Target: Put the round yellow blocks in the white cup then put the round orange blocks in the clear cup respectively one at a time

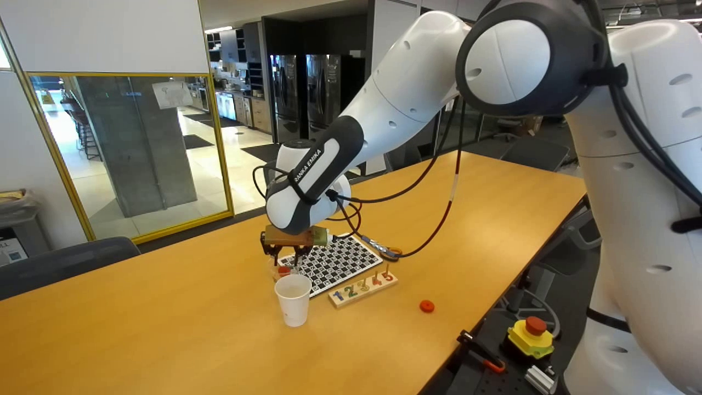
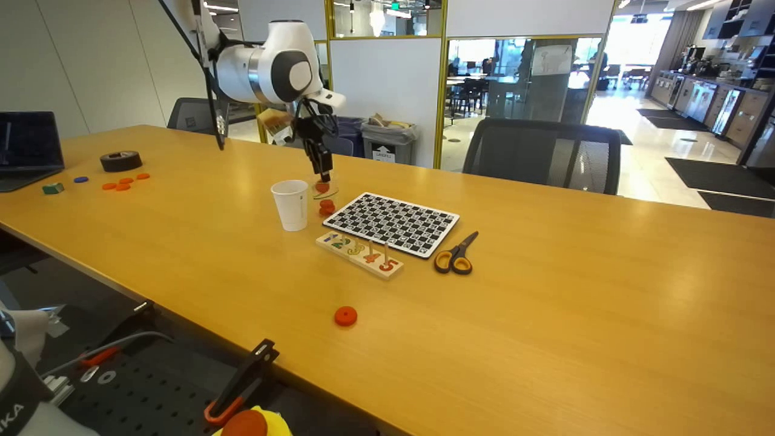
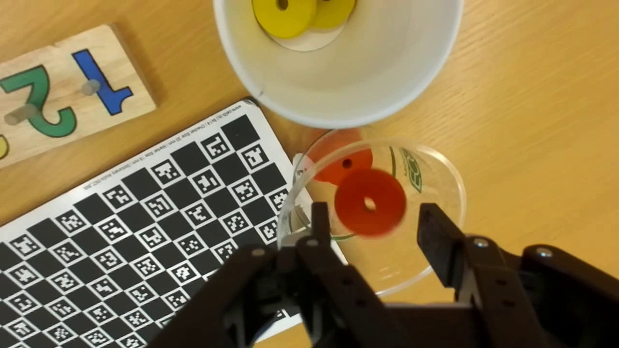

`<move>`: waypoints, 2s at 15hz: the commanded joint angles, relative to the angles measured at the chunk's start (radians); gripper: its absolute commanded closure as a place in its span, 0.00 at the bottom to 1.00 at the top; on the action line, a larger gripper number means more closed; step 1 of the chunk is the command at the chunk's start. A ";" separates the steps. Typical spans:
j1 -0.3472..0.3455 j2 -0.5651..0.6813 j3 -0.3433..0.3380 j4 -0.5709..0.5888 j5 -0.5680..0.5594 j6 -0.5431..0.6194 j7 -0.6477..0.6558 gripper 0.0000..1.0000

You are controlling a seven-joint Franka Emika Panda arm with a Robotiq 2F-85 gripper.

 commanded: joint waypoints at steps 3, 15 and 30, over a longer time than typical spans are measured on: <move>0.008 -0.006 -0.039 0.021 -0.096 -0.092 0.098 0.01; -0.034 -0.276 -0.090 -0.281 -0.301 -0.235 0.338 0.00; -0.389 -0.440 -0.072 -0.741 -0.174 0.052 0.029 0.00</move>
